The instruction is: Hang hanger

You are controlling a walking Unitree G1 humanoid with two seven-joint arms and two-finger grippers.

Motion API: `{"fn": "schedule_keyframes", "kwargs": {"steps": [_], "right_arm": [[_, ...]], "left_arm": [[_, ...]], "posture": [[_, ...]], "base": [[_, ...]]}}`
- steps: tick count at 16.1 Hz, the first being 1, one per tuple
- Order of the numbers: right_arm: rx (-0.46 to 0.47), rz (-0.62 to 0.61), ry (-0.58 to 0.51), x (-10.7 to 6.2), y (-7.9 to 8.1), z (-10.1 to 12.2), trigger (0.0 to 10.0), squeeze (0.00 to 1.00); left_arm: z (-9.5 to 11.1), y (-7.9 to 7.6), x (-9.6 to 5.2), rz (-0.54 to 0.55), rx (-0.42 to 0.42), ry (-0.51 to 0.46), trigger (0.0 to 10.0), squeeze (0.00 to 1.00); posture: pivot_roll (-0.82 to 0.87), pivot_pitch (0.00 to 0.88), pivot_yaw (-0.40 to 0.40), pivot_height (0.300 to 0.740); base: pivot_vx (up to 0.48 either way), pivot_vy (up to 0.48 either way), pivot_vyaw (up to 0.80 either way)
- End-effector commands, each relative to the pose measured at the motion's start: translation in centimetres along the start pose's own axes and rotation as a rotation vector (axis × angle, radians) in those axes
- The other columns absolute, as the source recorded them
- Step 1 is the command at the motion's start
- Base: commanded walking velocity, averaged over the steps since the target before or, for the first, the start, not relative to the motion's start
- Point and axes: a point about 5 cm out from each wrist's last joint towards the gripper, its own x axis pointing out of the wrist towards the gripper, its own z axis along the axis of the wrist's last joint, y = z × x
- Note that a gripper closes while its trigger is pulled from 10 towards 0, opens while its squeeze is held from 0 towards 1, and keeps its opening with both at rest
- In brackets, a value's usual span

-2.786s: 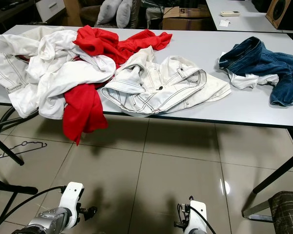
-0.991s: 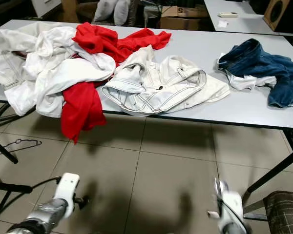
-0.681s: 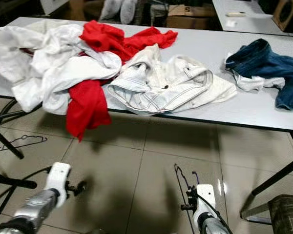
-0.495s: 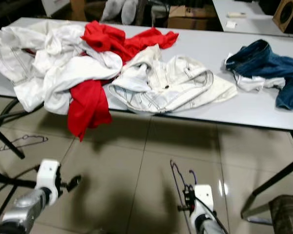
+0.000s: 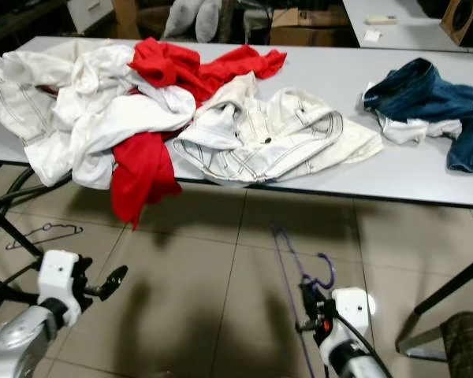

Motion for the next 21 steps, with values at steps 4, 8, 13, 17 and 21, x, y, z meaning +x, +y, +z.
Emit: {"fn": "schedule_keyframes", "kwargs": {"steps": [4, 8, 13, 17, 21], "right_arm": [[-0.005, 0.049, -0.022, -0.1, 0.5, 1.1, 10.0, 0.0], [-0.005, 0.049, -0.022, -0.1, 0.5, 1.1, 10.0, 0.0], [-0.005, 0.049, -0.022, -0.1, 0.5, 1.1, 10.0, 0.0], [-0.013, 0.074, -0.01, -0.9, 0.8, 2.1, 10.0, 0.0], [-0.04, -0.282, -0.031, 0.0, -3.2, 4.8, 10.0, 0.0]], "left_arm": [[0.8, 0.1, -0.2, 0.002, 0.009, -0.019, 10.0, 0.0], [0.8, 0.1, -0.2, 0.002, 0.009, -0.019, 10.0, 0.0], [0.8, 0.1, -0.2, 0.002, 0.009, -0.019, 10.0, 0.0], [1.6, 0.0, -0.6, 0.014, 0.008, -0.031, 10.0, 0.0], [4.5, -1.1, 1.5, 0.029, 0.09, -0.06, 10.0, 0.0]], "posture": [[0.0, 0.0, 0.069, 0.74], [0.0, 0.0, 0.069, 0.74], [0.0, 0.0, 0.069, 0.74], [0.0, 0.0, 0.061, 0.74], [0.02, 0.0, 0.029, 0.74]], "base": [[0.0, 0.0, 0.0], [0.0, 0.0, 0.0], [0.0, 0.0, 0.0], [0.0, 0.0, 0.0], [0.0, 0.0, 0.0]]}}
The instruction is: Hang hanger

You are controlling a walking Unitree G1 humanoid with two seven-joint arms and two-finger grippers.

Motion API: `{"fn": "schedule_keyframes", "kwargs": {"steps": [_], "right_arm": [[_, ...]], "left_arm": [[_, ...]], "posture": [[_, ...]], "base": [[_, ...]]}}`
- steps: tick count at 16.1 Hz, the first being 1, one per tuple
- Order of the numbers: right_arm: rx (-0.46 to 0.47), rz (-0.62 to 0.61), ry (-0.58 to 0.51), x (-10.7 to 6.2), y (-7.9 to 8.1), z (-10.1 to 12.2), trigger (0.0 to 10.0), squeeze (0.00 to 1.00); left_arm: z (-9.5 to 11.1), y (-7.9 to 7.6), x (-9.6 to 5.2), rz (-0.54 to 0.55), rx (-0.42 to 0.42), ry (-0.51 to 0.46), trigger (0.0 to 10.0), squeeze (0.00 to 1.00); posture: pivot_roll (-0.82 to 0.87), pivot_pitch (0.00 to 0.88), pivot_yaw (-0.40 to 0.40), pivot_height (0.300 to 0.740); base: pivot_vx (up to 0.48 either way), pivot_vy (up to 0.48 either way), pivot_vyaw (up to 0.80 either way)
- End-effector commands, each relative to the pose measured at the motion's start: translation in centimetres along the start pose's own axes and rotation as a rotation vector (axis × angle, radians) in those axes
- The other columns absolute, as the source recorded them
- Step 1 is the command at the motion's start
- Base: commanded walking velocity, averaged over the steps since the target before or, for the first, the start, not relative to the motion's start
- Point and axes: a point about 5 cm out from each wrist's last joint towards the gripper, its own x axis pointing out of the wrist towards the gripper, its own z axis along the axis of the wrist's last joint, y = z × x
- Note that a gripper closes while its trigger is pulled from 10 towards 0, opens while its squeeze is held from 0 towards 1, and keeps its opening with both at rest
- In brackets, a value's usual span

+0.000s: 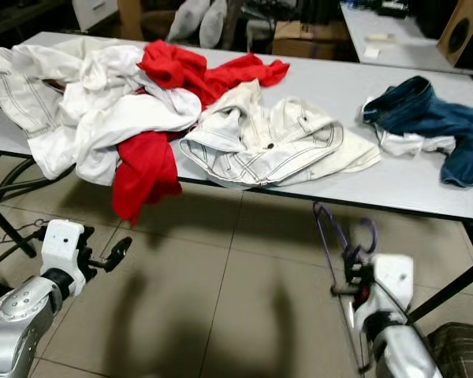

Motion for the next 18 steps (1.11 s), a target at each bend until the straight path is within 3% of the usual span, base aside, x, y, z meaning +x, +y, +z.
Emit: {"fn": "schedule_keyframes", "kwargs": {"steps": [1, 3, 5, 6, 9, 12, 16, 18], "right_arm": [[0.002, 0.004, -0.014, 0.1, 0.2, 0.6, 10.0, 0.0], [0.003, 0.001, -0.023, 0.1, 0.3, 1.4, 10.0, 0.0], [0.003, 0.01, -0.138, 0.2, 0.6, 4.8, 10.0, 0.0], [-0.003, 0.012, -0.153, 0.2, 0.7, 5.3, 10.0, 0.0], [-0.048, 0.136, -0.244, -0.8, 3.0, 9.2, 10.0, 0.0], [-0.103, 0.253, -0.247, -1.9, 4.1, 10.5, 10.0, 0.0], [-0.212, 0.297, -0.079, -2.3, 3.7, 7.9, 10.0, 0.0], [-0.154, 0.338, -0.119, -2.8, 3.6, 8.4, 10.0, 0.0]], "left_arm": [[0.4, -0.4, 0.3, -0.009, 0.006, -0.003, 10.0, 0.0], [1.1, -0.7, 0.4, -0.017, 0.009, -0.013, 10.0, 0.0], [4.6, -1.4, 1.1, -0.055, -0.01, -0.128, 10.0, 0.0], [5.1, -1.6, 1.2, -0.063, -0.014, -0.146, 10.0, 0.0], [8.8, -2.9, 2.0, -0.096, -0.008, -0.265, 10.0, 0.0], [10.1, -4.0, 1.7, -0.168, -0.018, -0.314, 10.0, 0.0], [8.4, -3.4, 2.0, -0.133, 0.054, -0.238, 10.0, 0.0], [8.9, -3.0, 1.7, -0.121, 0.033, -0.258, 10.0, 0.0]], "posture": [[0.02, 0.0, 0.033, 0.74], [0.02, 0.0, 0.032, 0.74], [0.02, 0.0, 0.028, 0.74], [0.02, 0.0, 0.028, 0.74], [0.01, 0.0, 0.031, 0.74], [0.01, 0.0, 0.034, 0.74], [0.0, 0.0, 0.036, 0.74], [0.0, 0.0, 0.033, 0.74]], "base": [[0.0, 0.0, 0.0], [0.0, 0.0, 0.0], [0.0, 0.0, 0.0], [0.0, 0.0, 0.0], [0.0, 0.0, 0.0], [0.0, 0.0, 0.0], [0.0, 0.0, 0.0], [0.0, 0.0, 0.0]]}}
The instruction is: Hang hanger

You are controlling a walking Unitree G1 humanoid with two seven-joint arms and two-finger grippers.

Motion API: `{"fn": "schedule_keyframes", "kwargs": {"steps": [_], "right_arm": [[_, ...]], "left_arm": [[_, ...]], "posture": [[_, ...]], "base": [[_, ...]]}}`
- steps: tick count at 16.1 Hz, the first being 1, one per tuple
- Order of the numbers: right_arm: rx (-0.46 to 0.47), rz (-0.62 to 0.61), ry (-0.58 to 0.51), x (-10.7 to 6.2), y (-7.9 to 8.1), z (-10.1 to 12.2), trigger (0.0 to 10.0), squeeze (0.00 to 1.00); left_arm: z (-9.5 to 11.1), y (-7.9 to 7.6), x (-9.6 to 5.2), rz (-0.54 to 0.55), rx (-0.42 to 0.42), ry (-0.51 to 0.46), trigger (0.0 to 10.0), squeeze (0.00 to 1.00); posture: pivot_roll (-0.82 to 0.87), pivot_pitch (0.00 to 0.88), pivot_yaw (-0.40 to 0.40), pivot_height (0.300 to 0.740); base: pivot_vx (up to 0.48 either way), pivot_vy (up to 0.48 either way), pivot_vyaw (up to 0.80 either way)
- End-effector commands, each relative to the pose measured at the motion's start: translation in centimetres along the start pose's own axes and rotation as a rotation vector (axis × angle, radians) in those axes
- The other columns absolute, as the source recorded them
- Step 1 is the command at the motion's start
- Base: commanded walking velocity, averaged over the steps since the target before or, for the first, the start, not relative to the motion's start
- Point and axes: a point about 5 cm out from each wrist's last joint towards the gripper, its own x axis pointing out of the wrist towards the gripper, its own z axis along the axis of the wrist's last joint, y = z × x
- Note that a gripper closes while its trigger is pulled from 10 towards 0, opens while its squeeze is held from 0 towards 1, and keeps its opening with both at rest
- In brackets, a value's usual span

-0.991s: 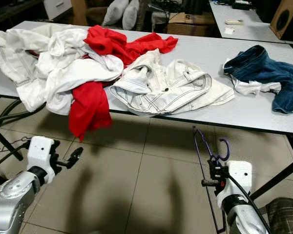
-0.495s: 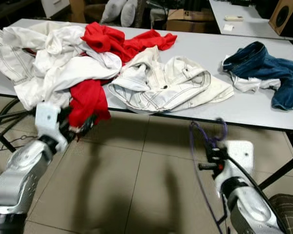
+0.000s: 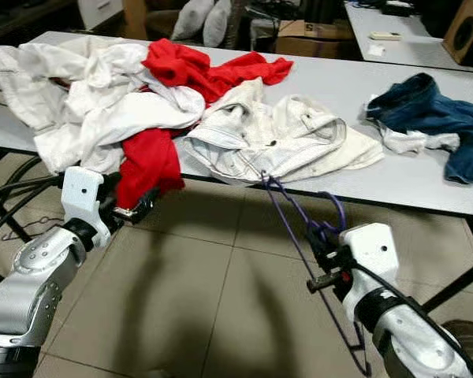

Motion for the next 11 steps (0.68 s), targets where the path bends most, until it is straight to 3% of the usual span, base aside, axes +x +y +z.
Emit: {"fn": "schedule_keyframes", "kwargs": {"steps": [1, 4, 6, 7, 9, 11], "right_arm": [[0.004, 0.018, -0.078, -0.3, 0.0, 1.4, 10.0, 0.0], [0.143, 0.141, -0.298, -0.4, -0.6, 4.7, 10.0, 0.0], [0.221, 0.206, -0.35, -0.2, -1.4, 5.3, 10.0, 0.0], [0.233, 0.214, -0.342, 0.2, -2.4, 5.3, 10.0, 0.0], [0.218, 0.166, -0.328, 0.6, -3.2, 5.4, 10.0, 0.0], [0.167, 0.063, -0.274, 1.0, -3.4, 4.9, 10.0, 0.0]], "left_arm": [[0.8, 0.3, 0.0, 0.006, -0.001, -0.029, 10.0, 0.0], [2.7, -0.2, 0.7, -0.056, -0.042, -0.102, 10.0, 0.0], [3.4, -1.2, 1.2, -0.14, -0.061, -0.119, 10.0, 0.0], [3.6, -1.9, 1.6, -0.202, -0.062, -0.114, 10.0, 0.0], [3.6, -1.7, 2.0, -0.178, -0.028, -0.114, 10.0, 0.0], [3.3, -0.9, 2.7, -0.079, 0.038, -0.104, 10.0, 0.0]], "posture": [[0.0, 0.0, 0.033, 0.74], [-0.01, 0.0, 0.043, 0.74], [-0.01, 0.0, 0.05, 0.74], [-0.01, 0.0, 0.052, 0.74], [-0.01, 0.0, 0.051, 0.74], [-0.01, 0.0, 0.051, 0.74]], "base": [[0.0, 0.0, 0.0], [0.0, 0.0, 0.0], [0.0, 0.0, 0.0], [0.0, 0.0, 0.0], [0.0, 0.0, 0.0], [0.0, 0.0, 0.0]]}}
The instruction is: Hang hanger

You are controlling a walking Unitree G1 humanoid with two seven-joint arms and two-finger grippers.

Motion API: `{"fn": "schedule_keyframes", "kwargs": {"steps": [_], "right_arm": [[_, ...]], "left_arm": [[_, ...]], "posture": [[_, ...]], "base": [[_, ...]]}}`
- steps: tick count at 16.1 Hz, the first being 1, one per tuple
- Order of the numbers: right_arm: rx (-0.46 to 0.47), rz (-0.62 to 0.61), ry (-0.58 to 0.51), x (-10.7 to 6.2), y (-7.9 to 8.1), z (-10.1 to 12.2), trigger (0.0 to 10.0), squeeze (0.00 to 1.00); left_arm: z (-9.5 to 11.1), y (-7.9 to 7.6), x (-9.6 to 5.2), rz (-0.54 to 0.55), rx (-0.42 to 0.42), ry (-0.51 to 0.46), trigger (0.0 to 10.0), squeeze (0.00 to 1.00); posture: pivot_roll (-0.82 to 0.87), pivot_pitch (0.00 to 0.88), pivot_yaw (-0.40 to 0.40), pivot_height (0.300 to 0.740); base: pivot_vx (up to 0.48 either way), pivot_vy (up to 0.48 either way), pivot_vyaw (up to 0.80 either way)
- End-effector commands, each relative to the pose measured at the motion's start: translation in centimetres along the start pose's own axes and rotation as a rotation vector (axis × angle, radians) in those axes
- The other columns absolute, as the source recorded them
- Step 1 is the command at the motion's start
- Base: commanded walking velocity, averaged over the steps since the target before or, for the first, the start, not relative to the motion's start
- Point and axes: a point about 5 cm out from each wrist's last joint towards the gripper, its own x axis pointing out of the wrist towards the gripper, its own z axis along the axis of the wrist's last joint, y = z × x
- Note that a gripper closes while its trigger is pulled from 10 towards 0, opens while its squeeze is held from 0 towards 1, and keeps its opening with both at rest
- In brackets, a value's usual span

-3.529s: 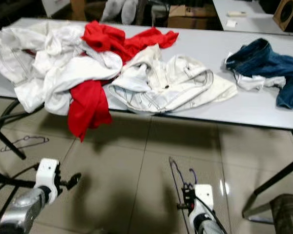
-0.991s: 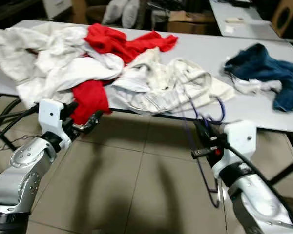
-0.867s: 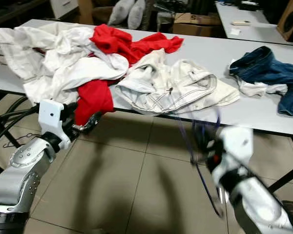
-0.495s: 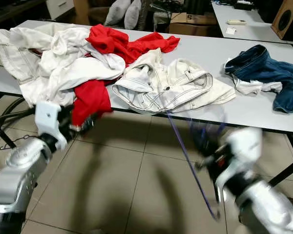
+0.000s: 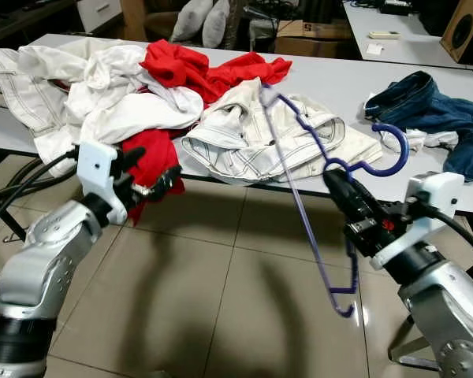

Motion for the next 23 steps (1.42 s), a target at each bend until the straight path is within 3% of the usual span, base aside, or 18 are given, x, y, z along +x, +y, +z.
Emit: {"fn": "schedule_keyframes", "kwargs": {"steps": [1, 3, 5, 9, 10, 17, 23], "right_arm": [[-0.057, -0.094, 0.052, 0.2, -0.4, -0.8, 10.0, 0.0], [-0.124, -0.229, 0.1, 0.4, -0.8, -1.9, 10.0, 0.0], [-0.127, -0.362, 0.109, 0.4, -1.0, -2.5, 10.0, 0.0], [-0.148, -0.503, 0.101, 0.3, -1.2, -3.4, 10.0, 0.0], [-0.15, -0.498, 0.101, 0.4, -1.1, -3.5, 10.0, 0.0], [-0.139, -0.479, 0.09, 0.8, -0.7, -3.7, 10.0, 0.0], [-0.152, -0.427, 0.088, 1.5, 0.1, -3.7, 10.0, 0.0]], "left_arm": [[-0.2, 0.2, 0.2, 0.04, 0.023, 0.009, 10.0, 0.0], [-0.6, -0.2, 0.5, 0.051, 0.011, 0.019, 10.0, 0.0], [-1.2, 0.1, 0.7, 0.104, 0.024, 0.032, 10.0, 0.0], [-2.2, -0.2, 0.6, 0.134, 0.04, 0.054, 10.0, 0.0], [-2.1, -0.3, 0.7, 0.138, 0.072, 0.037, 10.0, 0.0], [-2.7, 0.1, 0.7, 0.203, 0.06, 0.056, 10.0, 0.0], [-2.3, 0.0, 1.1, 0.187, -0.025, 0.018, 10.0, 0.0]], "posture": [[-0.01, 0.0, 0.05, 0.74], [-0.01, 0.0, 0.049, 0.74], [-0.01, 0.0, 0.046, 0.74], [-0.01, 0.0, 0.037, 0.74], [-0.01, 0.0, 0.037, 0.74], [-0.01, 0.0, 0.024, 0.74], [-0.02, 0.0, 0.024, 0.74]], "base": [[0.0, 0.0, 0.0], [0.0, 0.15, 0.0], [0.0, 0.3, 0.0], [0.0, 0.224, -0.74], [0.0, -0.262, -0.56], [0.0, -0.106, -0.08], [0.091, 0.0, -0.2]]}}
